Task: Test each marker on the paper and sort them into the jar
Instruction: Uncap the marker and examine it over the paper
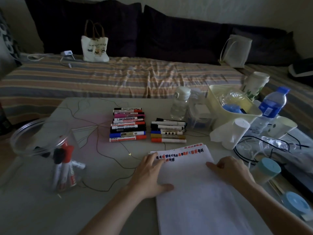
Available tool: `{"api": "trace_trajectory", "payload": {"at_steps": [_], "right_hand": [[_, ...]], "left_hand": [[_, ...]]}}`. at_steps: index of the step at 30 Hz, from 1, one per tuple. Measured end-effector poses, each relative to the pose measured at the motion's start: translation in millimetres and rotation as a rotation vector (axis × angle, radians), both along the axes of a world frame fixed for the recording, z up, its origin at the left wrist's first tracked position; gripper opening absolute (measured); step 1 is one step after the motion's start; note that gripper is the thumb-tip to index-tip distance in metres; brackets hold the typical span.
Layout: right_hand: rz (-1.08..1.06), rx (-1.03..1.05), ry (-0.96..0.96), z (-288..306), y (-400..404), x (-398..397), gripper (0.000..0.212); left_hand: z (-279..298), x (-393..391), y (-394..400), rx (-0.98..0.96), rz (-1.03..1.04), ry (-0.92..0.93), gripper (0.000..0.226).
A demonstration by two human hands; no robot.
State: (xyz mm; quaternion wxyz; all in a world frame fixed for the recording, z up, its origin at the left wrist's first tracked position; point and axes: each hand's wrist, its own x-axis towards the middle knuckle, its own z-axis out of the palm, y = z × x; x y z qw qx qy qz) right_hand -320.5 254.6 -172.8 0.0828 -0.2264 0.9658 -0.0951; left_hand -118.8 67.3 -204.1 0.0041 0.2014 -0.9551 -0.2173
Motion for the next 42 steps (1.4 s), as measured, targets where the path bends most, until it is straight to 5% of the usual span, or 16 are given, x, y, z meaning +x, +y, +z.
{"api": "trace_trajectory", "payload": {"at_steps": [2, 7, 11, 22, 27, 35, 42], "right_hand": [[0.122, -0.028, 0.104, 7.1, -6.2, -8.6, 0.055], [0.508, 0.133, -0.137, 28.8, -49.6, -19.8, 0.113], [0.597, 0.29, -0.153, 24.1, -71.5, -25.6, 0.125], [0.66, 0.166, -0.075, 7.5, -65.8, -35.9, 0.09], [0.368, -0.126, -0.138, 12.3, -21.7, -22.0, 0.096], [0.043, -0.308, -0.343, -12.8, 24.6, -0.4, 0.058], [0.06, -0.147, -0.231, 0.0, 17.6, 5.7, 0.048]], "left_hand": [[1.3, 0.6, 0.4, 0.002, -0.017, 0.013, 0.099], [12.1, 3.2, -1.7, 0.081, -0.013, -0.01, 0.1], [9.1, 6.0, -6.3, 0.069, -0.024, -0.076, 0.106], [8.0, 4.9, -5.4, 0.036, -0.044, -0.1, 0.101], [21.2, 17.5, 4.2, 0.162, -0.07, -0.102, 0.109], [22.8, 36.7, 21.2, 0.217, -0.094, -0.098, 0.098], [10.4, 34.4, 30.6, 0.208, -0.067, -0.037, 0.091]]}}
